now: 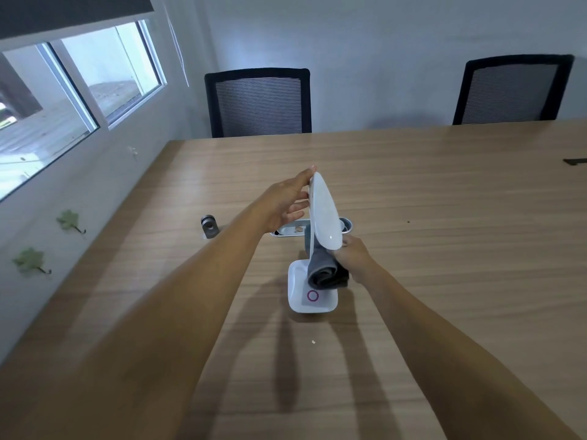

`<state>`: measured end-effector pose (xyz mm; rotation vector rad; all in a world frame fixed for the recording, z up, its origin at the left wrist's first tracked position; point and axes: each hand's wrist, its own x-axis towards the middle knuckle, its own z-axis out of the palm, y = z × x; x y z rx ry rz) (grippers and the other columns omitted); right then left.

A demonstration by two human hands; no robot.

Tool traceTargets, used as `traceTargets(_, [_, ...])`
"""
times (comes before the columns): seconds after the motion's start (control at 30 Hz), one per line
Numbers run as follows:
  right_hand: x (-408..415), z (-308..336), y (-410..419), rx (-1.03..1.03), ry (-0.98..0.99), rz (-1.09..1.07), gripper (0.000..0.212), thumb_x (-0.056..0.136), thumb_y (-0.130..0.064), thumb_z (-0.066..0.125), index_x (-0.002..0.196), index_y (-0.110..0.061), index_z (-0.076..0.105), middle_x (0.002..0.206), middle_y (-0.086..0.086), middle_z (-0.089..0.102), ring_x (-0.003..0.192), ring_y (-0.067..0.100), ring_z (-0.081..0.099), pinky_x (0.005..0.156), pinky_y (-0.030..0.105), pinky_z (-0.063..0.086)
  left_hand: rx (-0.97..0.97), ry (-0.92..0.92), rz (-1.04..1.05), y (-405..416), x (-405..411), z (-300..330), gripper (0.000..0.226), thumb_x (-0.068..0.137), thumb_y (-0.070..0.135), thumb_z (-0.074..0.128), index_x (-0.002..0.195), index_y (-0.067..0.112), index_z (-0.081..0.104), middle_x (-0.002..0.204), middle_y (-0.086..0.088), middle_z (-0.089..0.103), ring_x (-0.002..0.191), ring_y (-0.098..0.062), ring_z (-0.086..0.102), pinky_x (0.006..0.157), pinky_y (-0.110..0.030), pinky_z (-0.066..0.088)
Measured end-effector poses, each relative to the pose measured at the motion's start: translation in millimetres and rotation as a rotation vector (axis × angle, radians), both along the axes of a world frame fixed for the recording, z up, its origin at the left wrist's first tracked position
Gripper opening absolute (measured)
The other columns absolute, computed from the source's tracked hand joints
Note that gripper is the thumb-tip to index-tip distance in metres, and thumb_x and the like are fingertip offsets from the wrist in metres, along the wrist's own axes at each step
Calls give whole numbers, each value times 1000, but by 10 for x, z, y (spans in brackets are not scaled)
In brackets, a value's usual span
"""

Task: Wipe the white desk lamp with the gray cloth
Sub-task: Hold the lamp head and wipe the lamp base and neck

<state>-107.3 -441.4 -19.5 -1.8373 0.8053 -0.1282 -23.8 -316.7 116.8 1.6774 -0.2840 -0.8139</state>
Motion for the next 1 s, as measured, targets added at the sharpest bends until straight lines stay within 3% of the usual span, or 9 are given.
traceTargets(0.1, [-141,-72,32,-232,168,48,20,76,-4,55,94,-10,63,97,13,67,97,34,61,69,28,42,3,-5,-5,1,10,1,38,85,57,58,102,23,63,116,-5,63,110,-21,62,108,-38,44])
traceTargets(0.2, [-244,-18,-10,-327,84,-75,21,81,-2,52,101,-4,55,84,10,56,78,31,53,55,28,36,1,-1,-9,4,0,13,34,85,56,58,96,24,63,105,-3,63,112,-23,61,108,-38,44])
traceTargets(0.33, [-335,1,155,55,-83,-142,11,81,-6,57,87,-10,49,77,5,56,78,26,54,57,33,44,-3,2,-9,6,-11,11,33,85,56,58,95,25,62,103,-2,63,112,-23,61,107,-38,44])
traceTargets(0.47, [-473,-113,241,-72,134,-122,21,79,-4,57,100,-3,56,89,9,57,84,28,55,55,28,38,0,9,-2,6,-14,26,30,86,54,58,91,25,62,99,-1,63,106,-21,61,105,-36,45])
traceTargets(0.57, [-437,74,236,52,-169,-304,14,83,-3,54,96,-6,55,90,17,63,79,27,56,63,29,43,-5,6,-5,9,-4,25,32,86,54,58,96,24,63,104,-3,63,103,-20,61,103,-34,47])
traceTargets(0.67, [-323,288,346,448,-398,-329,22,84,2,58,81,-20,55,81,11,63,69,21,58,61,30,49,-14,13,0,17,-2,3,39,85,56,58,105,23,62,113,-5,63,105,-20,62,102,-33,47])
traceTargets(0.77, [-279,172,511,331,-202,-220,20,76,-1,59,86,-18,58,86,8,66,88,29,64,78,40,53,-14,15,8,24,-10,7,40,85,56,58,106,22,62,112,-4,62,105,-20,61,99,-31,48])
traceTargets(0.87, [-384,111,561,108,99,-163,28,77,-3,56,104,-7,56,95,11,60,97,32,61,70,31,43,-12,13,7,24,-28,21,44,86,56,58,112,21,61,117,-5,61,108,-20,60,99,-31,47])
traceTargets(1.0, [-408,209,524,173,1,-317,30,80,-4,56,109,-3,46,92,10,50,84,28,52,68,31,41,-15,13,6,30,-38,24,45,86,55,57,115,21,60,124,-7,60,110,-21,60,101,-32,47])
